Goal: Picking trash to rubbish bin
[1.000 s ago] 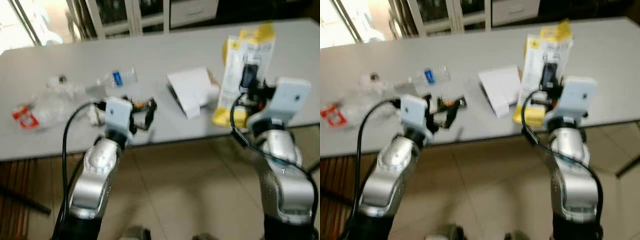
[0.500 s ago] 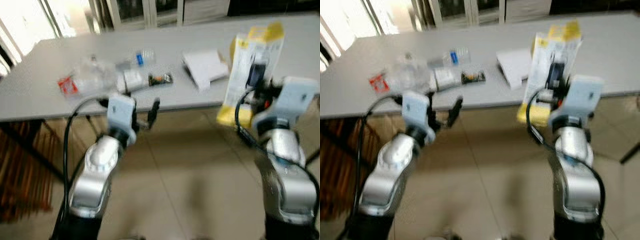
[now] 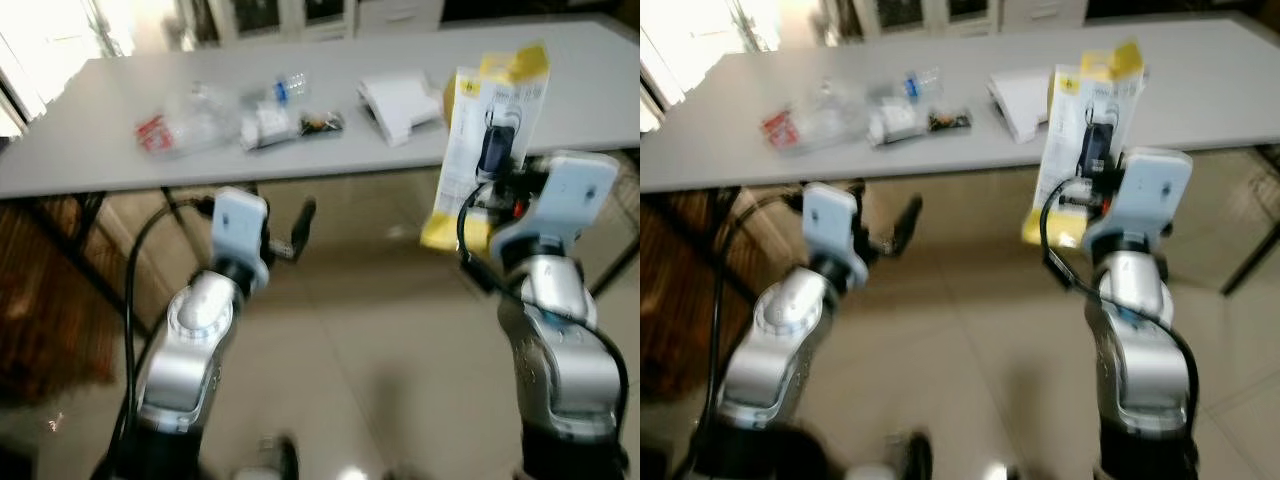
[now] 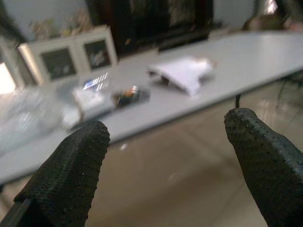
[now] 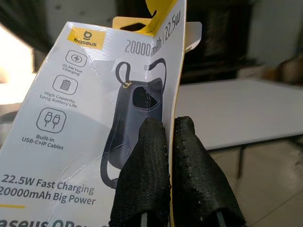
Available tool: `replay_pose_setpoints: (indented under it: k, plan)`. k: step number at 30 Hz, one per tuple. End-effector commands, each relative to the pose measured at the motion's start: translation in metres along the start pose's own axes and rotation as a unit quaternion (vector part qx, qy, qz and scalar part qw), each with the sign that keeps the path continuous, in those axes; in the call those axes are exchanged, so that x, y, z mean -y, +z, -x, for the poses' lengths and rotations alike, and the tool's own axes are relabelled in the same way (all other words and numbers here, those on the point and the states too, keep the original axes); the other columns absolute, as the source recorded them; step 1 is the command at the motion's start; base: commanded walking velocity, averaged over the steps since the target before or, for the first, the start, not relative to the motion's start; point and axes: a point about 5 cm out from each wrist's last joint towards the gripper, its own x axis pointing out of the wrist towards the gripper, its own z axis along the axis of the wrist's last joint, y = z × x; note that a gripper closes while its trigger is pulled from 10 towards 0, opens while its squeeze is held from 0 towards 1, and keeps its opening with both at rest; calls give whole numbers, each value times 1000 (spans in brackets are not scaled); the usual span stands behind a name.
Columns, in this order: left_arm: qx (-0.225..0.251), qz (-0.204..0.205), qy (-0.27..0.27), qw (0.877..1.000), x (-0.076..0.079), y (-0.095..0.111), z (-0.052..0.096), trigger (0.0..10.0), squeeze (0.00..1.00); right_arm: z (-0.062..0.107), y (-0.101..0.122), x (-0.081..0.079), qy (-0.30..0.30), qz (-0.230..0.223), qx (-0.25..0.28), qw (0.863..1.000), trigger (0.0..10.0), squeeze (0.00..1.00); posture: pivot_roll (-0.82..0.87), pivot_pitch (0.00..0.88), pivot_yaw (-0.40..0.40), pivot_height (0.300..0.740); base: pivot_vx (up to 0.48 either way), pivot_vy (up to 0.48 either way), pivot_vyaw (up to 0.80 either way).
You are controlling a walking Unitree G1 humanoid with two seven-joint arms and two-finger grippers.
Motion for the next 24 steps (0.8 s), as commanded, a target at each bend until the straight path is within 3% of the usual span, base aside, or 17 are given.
replay_pose_setpoints:
  k: [1,13,24]
  plan:
    - [-1,-4,-2,1000,-1,0,0,10000,0,-1,3,0,0,0,6,1000,0,0,-56,91,61,740,-375,0,0]
    - [-1,-8,-8,1000,-1,-2,0,10000,0,-2,1,-1,1,-1,6,1000,0,0,-53,87,64,740,-353,0,0]
    - [-6,-8,-1,1000,-4,-6,1,10000,0,-3,0,-1,4,-1,6,1000,0,0,-51,87,61,740,0,0,0]
